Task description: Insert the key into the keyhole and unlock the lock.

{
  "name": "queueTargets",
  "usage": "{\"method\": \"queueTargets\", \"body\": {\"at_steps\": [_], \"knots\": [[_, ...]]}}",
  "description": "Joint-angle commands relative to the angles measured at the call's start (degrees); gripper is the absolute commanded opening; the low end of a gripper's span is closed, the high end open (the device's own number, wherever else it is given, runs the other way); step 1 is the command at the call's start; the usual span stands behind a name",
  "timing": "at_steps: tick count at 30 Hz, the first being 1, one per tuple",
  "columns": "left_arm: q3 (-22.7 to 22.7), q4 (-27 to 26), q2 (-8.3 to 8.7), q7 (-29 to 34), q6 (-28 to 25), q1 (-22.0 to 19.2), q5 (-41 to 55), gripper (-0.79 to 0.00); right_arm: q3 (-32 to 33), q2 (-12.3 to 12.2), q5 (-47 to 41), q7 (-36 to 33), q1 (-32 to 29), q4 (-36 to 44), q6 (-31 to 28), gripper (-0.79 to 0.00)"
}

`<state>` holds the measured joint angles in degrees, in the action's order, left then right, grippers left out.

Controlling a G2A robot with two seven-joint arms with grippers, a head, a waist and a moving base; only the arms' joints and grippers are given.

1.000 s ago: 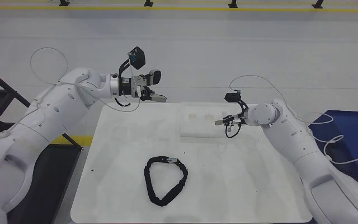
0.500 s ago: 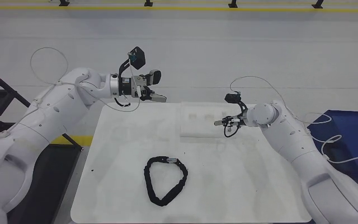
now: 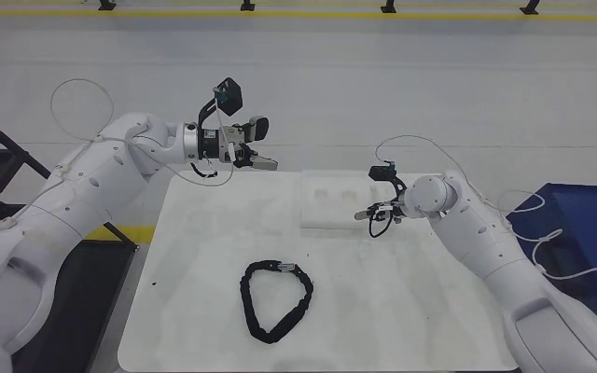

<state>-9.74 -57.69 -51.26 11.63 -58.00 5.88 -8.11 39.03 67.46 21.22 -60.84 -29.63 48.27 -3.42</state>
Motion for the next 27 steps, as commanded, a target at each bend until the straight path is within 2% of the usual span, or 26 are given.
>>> {"method": "queueTargets", "body": {"at_steps": [1,5,7,13,25,27], "knots": [[0.0,0.0,0.00,0.0,0.0,0.0,0.0,0.000,0.0,0.0,0.6,0.4,-0.3,0.3,0.0,0.000],[0.0,0.0,0.00,0.0,0.0,0.0,0.0,0.000,-0.2,0.2,1.8,0.7,-0.6,0.3,0.1,-0.003],[0.0,0.0,0.00,0.0,0.0,0.0,0.0,0.000,-0.2,0.3,2.5,0.7,-0.6,0.2,0.2,-0.086],[0.0,0.0,0.00,0.0,0.0,0.0,0.0,0.000,0.1,0.4,4.1,1.4,-0.5,0.2,1.0,-0.400],[0.0,0.0,0.00,0.0,0.0,0.0,0.0,0.000,0.2,1.0,7.2,1.8,-0.4,-0.6,3.7,-0.529],[0.0,0.0,0.00,0.0,0.0,0.0,0.0,0.000,0.0,1.3,7.4,1.8,-0.3,-1.1,4.2,-0.533]]}}
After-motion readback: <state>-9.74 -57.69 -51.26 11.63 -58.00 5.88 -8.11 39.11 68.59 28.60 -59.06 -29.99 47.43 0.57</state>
